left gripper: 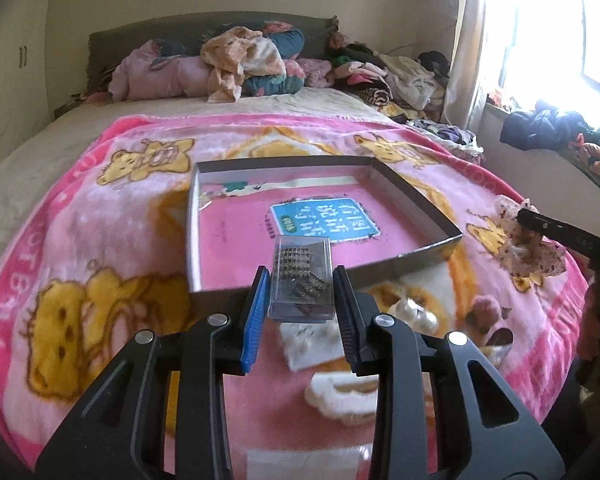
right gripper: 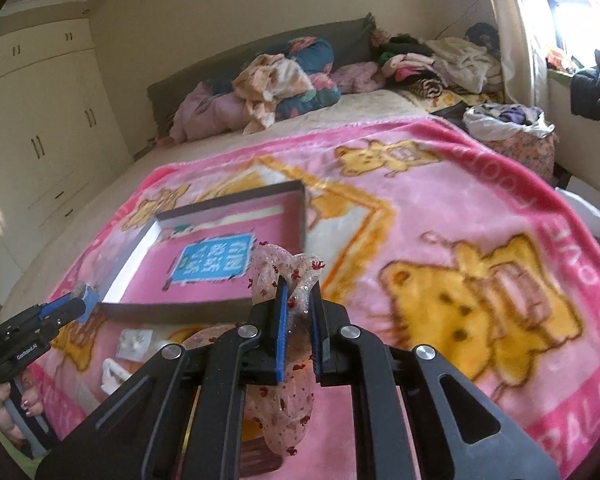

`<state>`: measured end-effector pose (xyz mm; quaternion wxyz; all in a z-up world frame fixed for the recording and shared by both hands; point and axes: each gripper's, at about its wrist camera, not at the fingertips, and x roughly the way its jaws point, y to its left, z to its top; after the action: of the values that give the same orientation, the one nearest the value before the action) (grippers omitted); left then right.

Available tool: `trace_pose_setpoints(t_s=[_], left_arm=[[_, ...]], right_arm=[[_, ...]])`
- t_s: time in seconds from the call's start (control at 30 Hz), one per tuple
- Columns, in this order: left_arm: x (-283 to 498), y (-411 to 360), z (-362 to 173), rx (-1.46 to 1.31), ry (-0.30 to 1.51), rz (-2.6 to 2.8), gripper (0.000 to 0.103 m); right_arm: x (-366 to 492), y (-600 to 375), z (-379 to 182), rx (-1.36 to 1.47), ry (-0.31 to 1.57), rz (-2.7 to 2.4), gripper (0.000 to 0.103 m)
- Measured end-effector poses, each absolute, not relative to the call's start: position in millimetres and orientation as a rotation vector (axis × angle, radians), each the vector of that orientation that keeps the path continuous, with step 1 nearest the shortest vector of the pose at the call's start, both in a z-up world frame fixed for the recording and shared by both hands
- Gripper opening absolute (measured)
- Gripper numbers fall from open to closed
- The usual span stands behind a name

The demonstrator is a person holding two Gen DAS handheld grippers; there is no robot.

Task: Organize jewelry
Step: 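Carry the bow with the right tool into the tray while the left drops the stud box there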

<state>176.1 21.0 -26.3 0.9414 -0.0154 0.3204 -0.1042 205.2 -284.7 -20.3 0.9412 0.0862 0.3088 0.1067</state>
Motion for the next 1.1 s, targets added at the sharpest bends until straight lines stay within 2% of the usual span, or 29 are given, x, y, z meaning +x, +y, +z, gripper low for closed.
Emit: trace_pose_setpoints(t_s=[0.33,0.7,1.1], left_arm=[[225,3,-28,0.006,0.681,-0.193,0.024],[262,4,-45,0.025,0.741,-0.152,0.025],[273,15,-69,-0.006,0.802,-0.141,0.025]], right_arm=[[240,-286,-15,0.176,0.622,0.208,0.01],[293,-232,-23,0.13,0.666,0.283,0.01],[332,-188,-57,0.039,0.774,0.3,0.01]])
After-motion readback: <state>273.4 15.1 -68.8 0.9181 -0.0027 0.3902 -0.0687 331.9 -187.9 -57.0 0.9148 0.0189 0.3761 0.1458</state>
